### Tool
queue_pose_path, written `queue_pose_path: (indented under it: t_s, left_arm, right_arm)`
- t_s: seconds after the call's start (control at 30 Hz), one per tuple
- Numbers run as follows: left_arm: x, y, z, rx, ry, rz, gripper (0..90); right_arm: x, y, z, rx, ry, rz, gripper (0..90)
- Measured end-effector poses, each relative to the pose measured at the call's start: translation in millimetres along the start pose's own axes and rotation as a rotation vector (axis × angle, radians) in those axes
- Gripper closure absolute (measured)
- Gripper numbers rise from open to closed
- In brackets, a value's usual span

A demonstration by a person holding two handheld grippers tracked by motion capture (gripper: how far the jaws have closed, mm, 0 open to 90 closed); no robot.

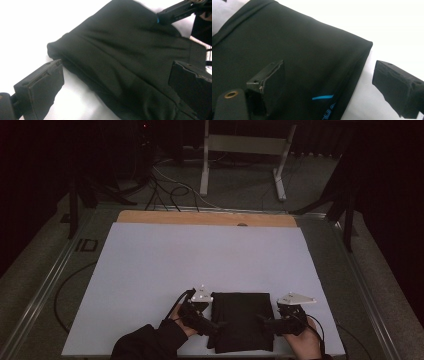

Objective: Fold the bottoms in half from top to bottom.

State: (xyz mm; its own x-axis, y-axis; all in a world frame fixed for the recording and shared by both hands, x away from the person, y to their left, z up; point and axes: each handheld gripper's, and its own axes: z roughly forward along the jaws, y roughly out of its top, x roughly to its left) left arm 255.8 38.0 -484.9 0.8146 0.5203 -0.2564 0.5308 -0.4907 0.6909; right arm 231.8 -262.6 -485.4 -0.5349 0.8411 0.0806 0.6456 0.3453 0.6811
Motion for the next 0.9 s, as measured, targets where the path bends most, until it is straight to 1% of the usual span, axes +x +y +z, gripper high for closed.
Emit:
queue_pose_path:
  t_s: [0.07, 0.13, 0.17, 0.23, 0.27, 0.3, 0.37, 0.4, 0.43, 0.5, 0.53, 0.67, 0.7, 0.83, 0.9]
  left_arm:
    - [1.4, -0.5, 3.5, 0.010, 0.003, -0.007, 0.9]
    - [2.2, -0.8, 5.9, 0.015, -0.005, -0.013, 0.8]
    - [3.7, -1.6, 10.5, 0.030, -0.008, -0.016, 0.8]
    - [5.5, -2.9, 14.4, 0.037, -0.002, -0.024, 0.8]
    - [6.2, -3.5, 16.3, 0.041, -0.007, -0.033, 0.8]
    - [7.1, -4.2, 17.6, 0.042, -0.001, -0.039, 0.8]
    - [8.9, -5.1, 19.9, 0.051, -0.012, -0.045, 0.8]
    - [10.0, -5.4, 20.8, 0.057, -0.012, -0.051, 0.8]
    - [10.8, -5.9, 21.8, 0.052, -0.015, -0.061, 0.8]
    - [13.3, -6.3, 23.6, 0.060, -0.016, -0.073, 0.8]
    - [14.5, -6.7, 24.7, 0.062, -0.019, -0.086, 0.8]
    - [17.6, -8.9, 28.8, 0.075, -0.028, -0.111, 0.8]
    - [17.6, -9.3, 29.3, 0.068, -0.027, -0.112, 0.8]
    - [17.4, -8.9, 30.4, 0.069, -0.030, -0.113, 0.8]
    - [16.3, -8.9, 31.0, 0.067, -0.023, -0.114, 0.9]
  right_arm:
    - [-0.5, -0.7, 1.2, 0.003, -0.003, 0.004, 10.9]
    - [-0.4, -1.0, 1.7, 0.002, -0.003, 0.009, 10.6]
    - [-0.2, -1.5, 2.4, 0.004, -0.003, 0.014, 10.5]
    - [0.2, -3.2, 5.5, 0.019, 0.001, 0.011, 10.1]
    - [0.3, -3.6, 6.1, 0.023, 0.005, 0.017, 10.0]
    - [0.0, -4.1, 7.1, 0.025, 0.005, 0.021, 10.0]
    - [-0.6, -5.1, 9.3, 0.031, 0.009, 0.027, 10.0]
    - [-0.5, -5.5, 10.4, 0.037, 0.011, 0.030, 9.9]
    - [-0.5, -5.9, 11.3, 0.044, 0.010, 0.029, 9.9]
    - [-1.1, -6.6, 13.1, 0.048, 0.007, 0.031, 9.7]
    - [-1.5, -7.0, 13.8, 0.048, 0.006, 0.030, 9.7]
    - [-3.0, -8.4, 16.6, 0.059, 0.008, 0.047, 9.7]
    - [-3.4, -8.6, 17.7, 0.065, 0.011, 0.050, 9.7]
    - [-3.8, -8.9, 21.1, 0.072, 0.010, 0.069, 9.7]
    - [-3.9, -9.5, 22.6, 0.077, 0.016, 0.073, 9.7]
